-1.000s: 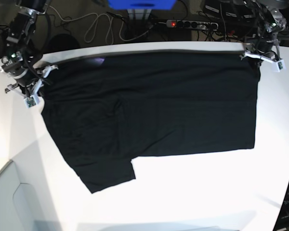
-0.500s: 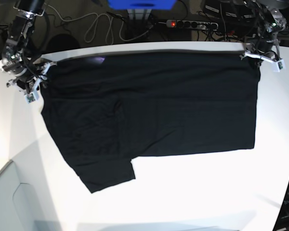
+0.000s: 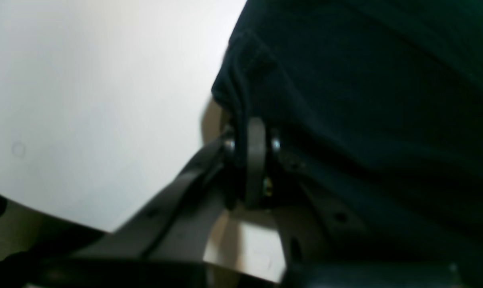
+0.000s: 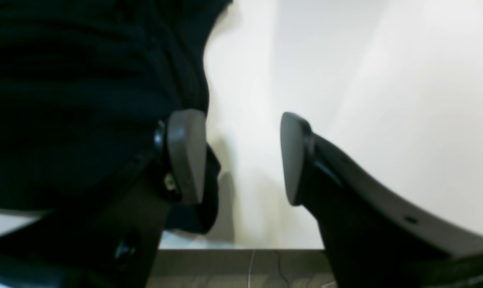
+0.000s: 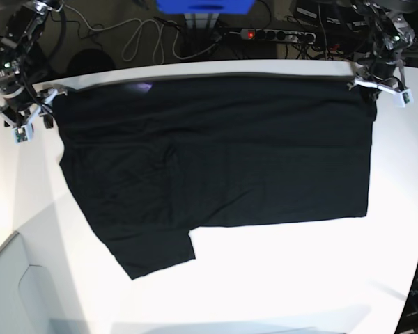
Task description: Fold the T-shirt properly
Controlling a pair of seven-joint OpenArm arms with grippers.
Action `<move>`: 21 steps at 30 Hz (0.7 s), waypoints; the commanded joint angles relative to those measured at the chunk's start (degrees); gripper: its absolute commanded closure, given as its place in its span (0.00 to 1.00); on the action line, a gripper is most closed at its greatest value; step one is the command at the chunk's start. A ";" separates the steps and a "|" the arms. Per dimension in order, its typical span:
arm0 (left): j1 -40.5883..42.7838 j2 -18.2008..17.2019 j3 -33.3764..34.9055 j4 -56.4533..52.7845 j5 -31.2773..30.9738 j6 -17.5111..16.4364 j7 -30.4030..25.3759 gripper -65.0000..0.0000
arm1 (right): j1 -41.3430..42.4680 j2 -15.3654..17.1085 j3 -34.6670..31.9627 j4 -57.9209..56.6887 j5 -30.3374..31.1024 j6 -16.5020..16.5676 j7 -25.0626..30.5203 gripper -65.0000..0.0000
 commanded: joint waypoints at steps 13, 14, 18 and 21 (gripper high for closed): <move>2.60 -0.65 -0.65 0.77 -0.81 -0.06 -1.06 1.00 | -2.10 -0.36 -2.76 -0.17 0.52 1.29 1.14 0.56; 2.60 -0.56 -0.65 0.77 -0.81 -0.06 -1.06 1.00 | -2.10 -0.62 -2.76 -0.26 0.43 1.29 1.14 0.56; 2.69 -0.39 -0.74 0.77 -0.81 -0.15 -1.06 1.00 | -2.10 -0.62 -2.76 -1.13 0.43 1.29 1.14 0.56; 2.69 -0.48 -0.74 1.12 -0.81 -0.15 -1.06 1.00 | -2.10 -0.62 -2.49 -1.22 0.43 1.29 1.14 0.56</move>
